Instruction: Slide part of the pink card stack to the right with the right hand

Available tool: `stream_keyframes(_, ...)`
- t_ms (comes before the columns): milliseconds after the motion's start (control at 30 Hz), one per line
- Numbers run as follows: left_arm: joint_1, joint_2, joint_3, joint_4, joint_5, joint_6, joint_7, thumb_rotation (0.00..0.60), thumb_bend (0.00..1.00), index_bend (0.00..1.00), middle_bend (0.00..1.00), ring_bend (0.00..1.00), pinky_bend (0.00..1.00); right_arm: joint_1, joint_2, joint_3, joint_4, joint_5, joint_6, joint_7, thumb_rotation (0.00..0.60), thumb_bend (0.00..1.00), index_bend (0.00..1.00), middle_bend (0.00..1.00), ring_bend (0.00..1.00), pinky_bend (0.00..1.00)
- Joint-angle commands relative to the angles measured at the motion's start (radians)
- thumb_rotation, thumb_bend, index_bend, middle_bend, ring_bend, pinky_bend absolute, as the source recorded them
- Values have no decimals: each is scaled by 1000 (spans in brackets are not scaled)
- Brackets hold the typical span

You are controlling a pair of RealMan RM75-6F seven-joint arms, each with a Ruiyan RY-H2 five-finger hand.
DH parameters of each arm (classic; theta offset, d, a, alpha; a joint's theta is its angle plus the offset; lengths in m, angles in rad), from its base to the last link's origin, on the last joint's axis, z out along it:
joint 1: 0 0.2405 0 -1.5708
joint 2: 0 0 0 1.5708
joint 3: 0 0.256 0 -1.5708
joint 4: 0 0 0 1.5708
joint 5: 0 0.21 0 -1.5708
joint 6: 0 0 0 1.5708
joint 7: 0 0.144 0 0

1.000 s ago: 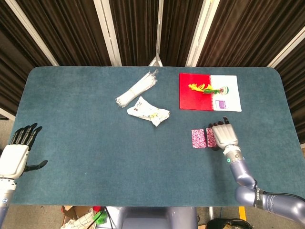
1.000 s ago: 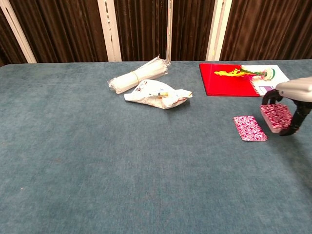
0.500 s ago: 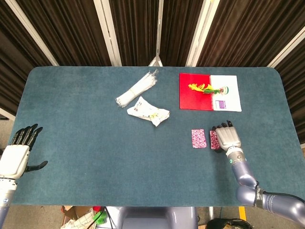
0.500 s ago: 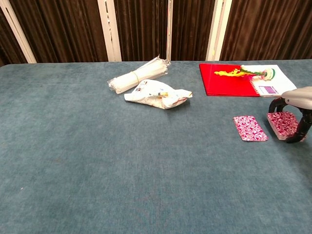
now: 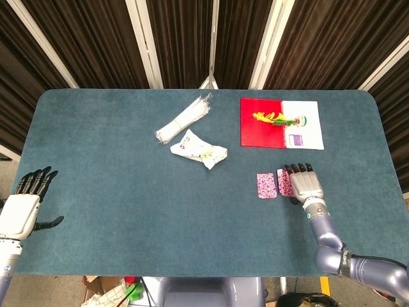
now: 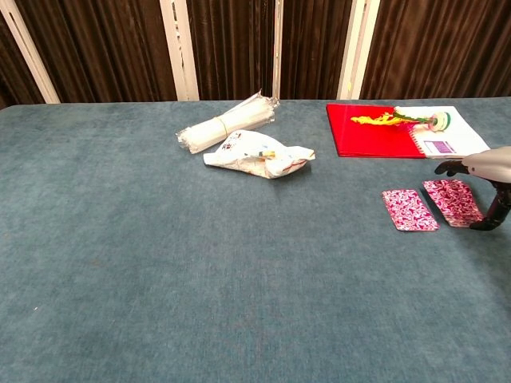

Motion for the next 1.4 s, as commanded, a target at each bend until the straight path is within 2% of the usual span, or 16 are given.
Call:
stream_keyframes(33, 0, 1, 0, -1, 0, -1, -2, 600, 1, 0, 0, 0, 0, 6, 3, -4, -4, 13, -4, -12, 600, 305, 7, 82, 9, 0)
stream_keyframes(167, 0, 2, -1, -2, -2, -4, -4, 600, 1, 0, 0, 0, 0, 15, 3, -3, -7, 27, -9, -20, 600, 305, 0, 49, 0, 0)
stream_keyframes(433, 0, 3, -3, -3, -8, -10, -3, 600, 1, 0, 0, 0, 0, 38, 2, 3, 3, 49, -26, -33, 600, 306, 0, 47, 0, 0)
stream_keyframes(667, -1, 4, -3, -5, -13, -18, -4, 600, 1, 0, 0, 0, 0, 53, -12, 1, 38, 82, -46, -38, 600, 305, 103, 118, 20, 0)
stream_keyframes(933, -2, 6, -3, -7, -15, -23, -1, 600, 1, 0, 0, 0, 0, 59, -19, -9, 69, 111, -63, -40, 600, 306, 106, 126, 31, 0)
stream_keyframes(1333, 0, 7, -2, -13, -15, -24, 1, 600, 1, 0, 0, 0, 0, 66, -9, -20, 52, 128, -60, -43, 600, 305, 107, 137, 45, 0)
stream_keyframes(1400, 0, 7, -2, -12, -15, -24, 1, 600, 1, 0, 0, 0, 0, 68, -6, -23, 46, 130, -58, -45, 600, 305, 81, 130, 42, 0)
